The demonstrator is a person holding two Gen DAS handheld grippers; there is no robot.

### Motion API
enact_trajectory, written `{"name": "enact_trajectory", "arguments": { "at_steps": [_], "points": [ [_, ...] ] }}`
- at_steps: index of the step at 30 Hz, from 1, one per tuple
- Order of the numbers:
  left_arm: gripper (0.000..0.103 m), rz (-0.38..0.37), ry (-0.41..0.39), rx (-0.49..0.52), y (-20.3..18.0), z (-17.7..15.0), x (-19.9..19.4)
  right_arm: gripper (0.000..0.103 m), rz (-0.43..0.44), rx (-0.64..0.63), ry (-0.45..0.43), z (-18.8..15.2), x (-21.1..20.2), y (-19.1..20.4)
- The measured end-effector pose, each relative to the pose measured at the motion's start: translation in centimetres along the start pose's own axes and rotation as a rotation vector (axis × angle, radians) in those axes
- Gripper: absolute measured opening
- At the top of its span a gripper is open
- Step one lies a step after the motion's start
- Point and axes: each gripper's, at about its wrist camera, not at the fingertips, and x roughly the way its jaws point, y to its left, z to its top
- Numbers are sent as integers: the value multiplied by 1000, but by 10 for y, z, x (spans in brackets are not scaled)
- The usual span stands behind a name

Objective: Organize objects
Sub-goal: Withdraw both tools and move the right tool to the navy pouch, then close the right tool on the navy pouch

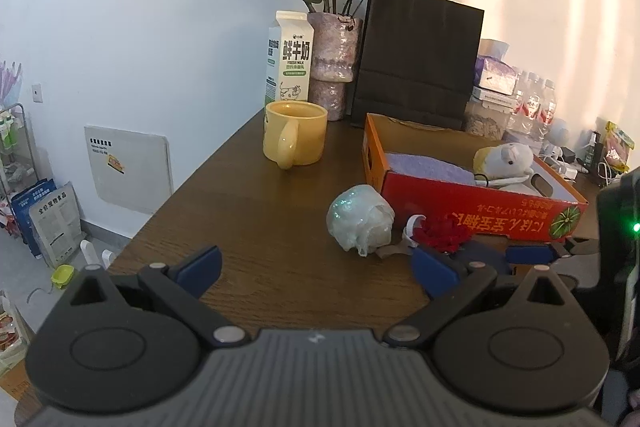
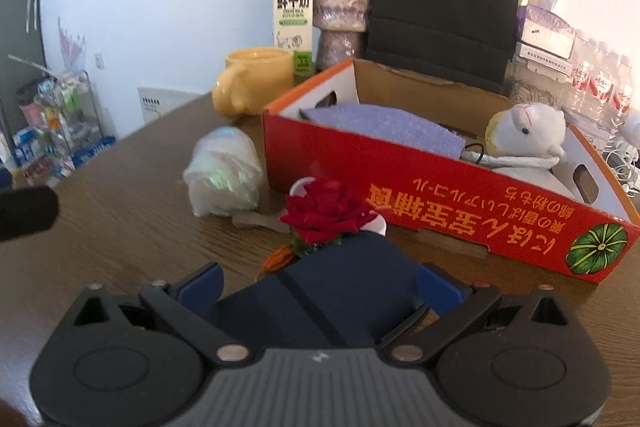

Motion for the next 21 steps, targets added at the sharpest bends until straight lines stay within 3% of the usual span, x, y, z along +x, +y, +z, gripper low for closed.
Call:
{"name": "enact_trajectory", "arguments": {
  "at_steps": [15, 21],
  "points": [
    [103, -7, 43, 7, -10, -8, 14, 103, 29, -3, 42, -23, -8, -40],
    [103, -12, 59, 18, -17, -11, 19, 103, 2, 24, 50, -28, -6, -62]
  ]
}}
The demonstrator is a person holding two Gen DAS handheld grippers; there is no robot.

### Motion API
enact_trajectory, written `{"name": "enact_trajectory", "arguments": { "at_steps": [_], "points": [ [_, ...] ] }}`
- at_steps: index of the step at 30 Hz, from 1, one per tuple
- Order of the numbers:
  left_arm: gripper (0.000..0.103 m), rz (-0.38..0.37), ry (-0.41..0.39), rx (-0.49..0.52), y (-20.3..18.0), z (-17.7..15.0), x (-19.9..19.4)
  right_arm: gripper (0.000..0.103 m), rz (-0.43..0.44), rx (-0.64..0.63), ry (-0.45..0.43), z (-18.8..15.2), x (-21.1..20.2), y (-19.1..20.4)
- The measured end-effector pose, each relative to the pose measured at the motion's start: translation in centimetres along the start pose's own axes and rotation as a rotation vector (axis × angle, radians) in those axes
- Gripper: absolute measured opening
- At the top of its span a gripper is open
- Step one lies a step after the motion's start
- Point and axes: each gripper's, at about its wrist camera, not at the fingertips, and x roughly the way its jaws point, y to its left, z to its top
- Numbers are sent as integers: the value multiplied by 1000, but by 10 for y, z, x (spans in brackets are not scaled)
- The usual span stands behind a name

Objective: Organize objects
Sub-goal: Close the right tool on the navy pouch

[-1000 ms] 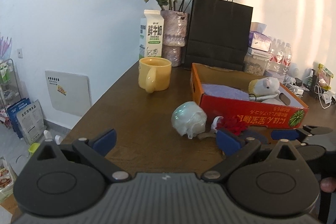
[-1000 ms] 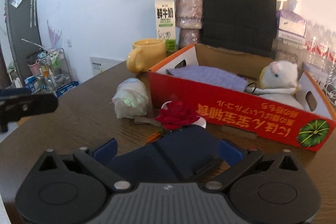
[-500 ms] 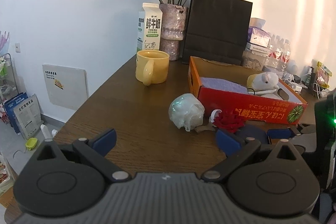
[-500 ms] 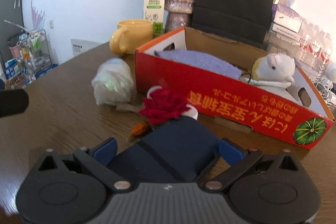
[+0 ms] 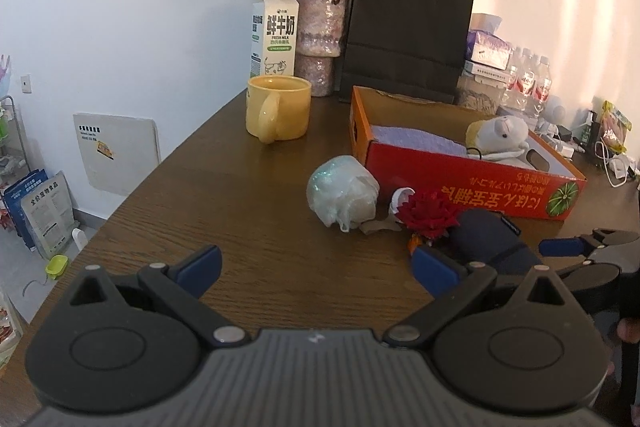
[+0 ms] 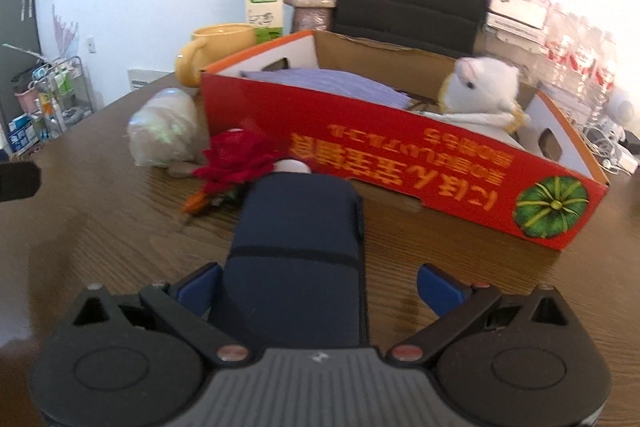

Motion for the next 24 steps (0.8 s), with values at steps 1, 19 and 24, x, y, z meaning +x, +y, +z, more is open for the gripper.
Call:
{"name": "enact_trajectory", "arguments": {
  "at_steps": [1, 19, 24],
  "points": [
    [103, 1, 3, 1, -1, 0, 1, 103, -1, 3, 0, 0, 1, -3],
    [103, 9, 80, 35, -21, -1, 33, 83, 128, -35, -61, 5, 12, -4],
    [103, 16, 93, 42, -27, 0, 41, 70, 138, -37, -89, 4, 10, -5]
  ]
}}
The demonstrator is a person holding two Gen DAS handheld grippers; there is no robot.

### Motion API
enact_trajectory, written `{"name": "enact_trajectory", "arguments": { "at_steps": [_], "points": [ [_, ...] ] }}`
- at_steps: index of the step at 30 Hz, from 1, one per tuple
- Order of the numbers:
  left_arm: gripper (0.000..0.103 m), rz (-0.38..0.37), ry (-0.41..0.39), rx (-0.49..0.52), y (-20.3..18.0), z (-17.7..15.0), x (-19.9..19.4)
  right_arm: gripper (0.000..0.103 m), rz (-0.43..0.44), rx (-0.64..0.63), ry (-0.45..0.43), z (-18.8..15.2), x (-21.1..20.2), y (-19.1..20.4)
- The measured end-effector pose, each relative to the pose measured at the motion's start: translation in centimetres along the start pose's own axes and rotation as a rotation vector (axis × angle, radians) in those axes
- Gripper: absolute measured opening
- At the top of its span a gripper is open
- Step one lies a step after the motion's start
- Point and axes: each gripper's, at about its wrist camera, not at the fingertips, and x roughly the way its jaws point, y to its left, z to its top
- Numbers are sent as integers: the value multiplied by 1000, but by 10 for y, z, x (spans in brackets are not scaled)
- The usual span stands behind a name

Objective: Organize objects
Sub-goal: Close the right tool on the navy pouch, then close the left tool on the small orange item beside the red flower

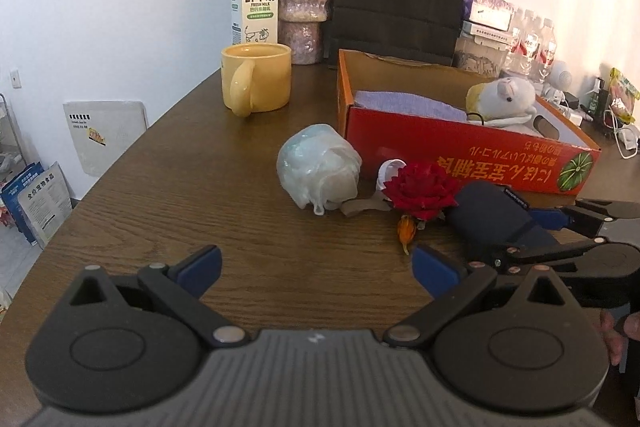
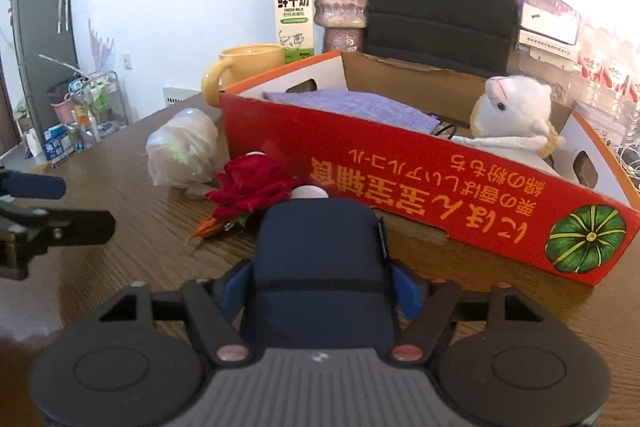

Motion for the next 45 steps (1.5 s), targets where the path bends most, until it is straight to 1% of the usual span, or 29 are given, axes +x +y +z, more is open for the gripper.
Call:
{"name": "enact_trajectory", "arguments": {
  "at_steps": [4, 10, 13, 19, 21, 23, 24, 26, 28, 31, 33, 35, 40, 41, 43, 45],
  "points": [
    [103, -7, 10, 14, -7, 1, 5, 67, -13, 0, -40, -1, -7, -1],
    [103, -15, 26, 36, -14, 3, 14, 66, -21, -21, -96, -4, -20, 0],
    [103, -14, 33, 51, -19, 5, 21, 66, -39, -7, -121, -7, -28, -6],
    [103, -22, 35, 64, -29, 10, 34, 66, -79, 60, -168, -10, -42, -25],
    [101, -23, 34, 68, -32, 11, 38, 66, -93, 75, -184, -12, -47, -31],
    [94, -30, 39, 73, -37, 12, 43, 66, -103, 85, -194, -14, -50, -35],
    [93, -32, 42, 75, -39, 12, 45, 66, -109, 88, -198, -15, -51, -36],
    [79, -37, 49, 79, -43, 12, 49, 66, -113, 92, -200, -15, -52, -38],
    [73, -50, 55, 77, -45, 11, 53, 66, -112, 89, -197, -16, -51, -38],
    [72, -47, 48, 76, -47, 12, 54, 66, -108, 78, -190, -17, -50, -35],
    [69, -40, 45, 79, -47, 11, 55, 66, -104, 72, -187, -17, -49, -34],
    [63, -28, 47, 77, -47, 11, 56, 66, -103, 70, -186, -17, -49, -33],
    [56, -17, 37, 76, -46, 11, 57, 66, -96, 56, -175, -19, -47, -30],
    [51, -17, 35, 77, -46, 11, 57, 66, -95, 52, -173, -19, -47, -28],
    [44, -21, 31, 82, -47, 11, 56, 66, -91, 44, -168, -19, -46, -26],
    [35, -38, 25, 85, -48, 10, 56, 66, -90, 43, -170, -19, -46, -26]
  ]
}}
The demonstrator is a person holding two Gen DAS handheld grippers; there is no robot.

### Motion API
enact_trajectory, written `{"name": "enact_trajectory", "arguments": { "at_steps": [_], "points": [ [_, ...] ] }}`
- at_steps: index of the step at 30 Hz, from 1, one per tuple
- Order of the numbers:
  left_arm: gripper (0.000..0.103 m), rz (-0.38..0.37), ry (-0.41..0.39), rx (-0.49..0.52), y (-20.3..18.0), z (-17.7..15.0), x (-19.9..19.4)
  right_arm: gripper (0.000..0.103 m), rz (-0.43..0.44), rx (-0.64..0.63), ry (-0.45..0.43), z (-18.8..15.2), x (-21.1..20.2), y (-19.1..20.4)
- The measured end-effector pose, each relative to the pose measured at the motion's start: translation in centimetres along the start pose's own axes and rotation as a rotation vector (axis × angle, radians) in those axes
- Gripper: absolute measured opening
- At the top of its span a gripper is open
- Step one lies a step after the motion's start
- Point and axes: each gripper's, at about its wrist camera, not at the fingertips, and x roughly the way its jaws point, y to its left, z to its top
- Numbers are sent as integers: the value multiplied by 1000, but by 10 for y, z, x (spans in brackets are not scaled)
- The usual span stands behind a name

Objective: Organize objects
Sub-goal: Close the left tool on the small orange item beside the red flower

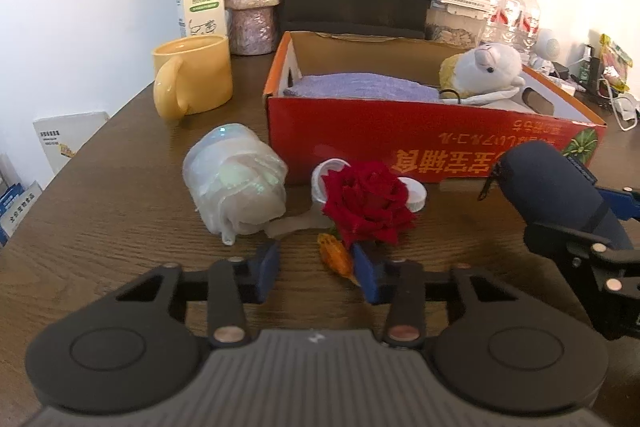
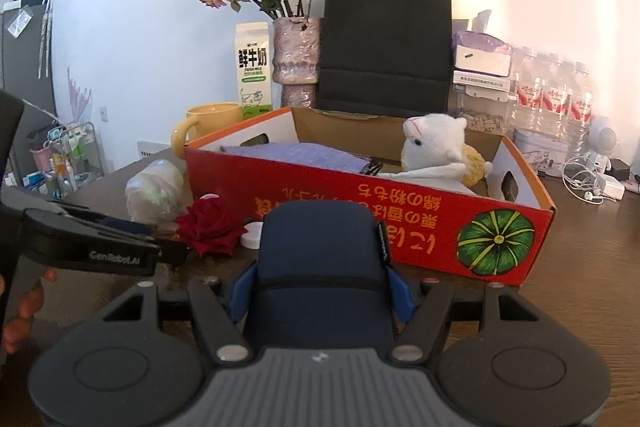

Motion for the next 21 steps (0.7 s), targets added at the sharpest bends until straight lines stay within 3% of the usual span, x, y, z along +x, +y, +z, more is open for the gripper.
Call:
{"name": "enact_trajectory", "arguments": {
  "at_steps": [3, 21],
  "points": [
    [16, -28, -9, 3, 0, -2, -2, 66, -1, 1, 1, 0, 0, 0],
    [15, -36, -77, -35, 11, -9, -32, 66, 0, 1, -2, 0, 0, -1]
  ]
}}
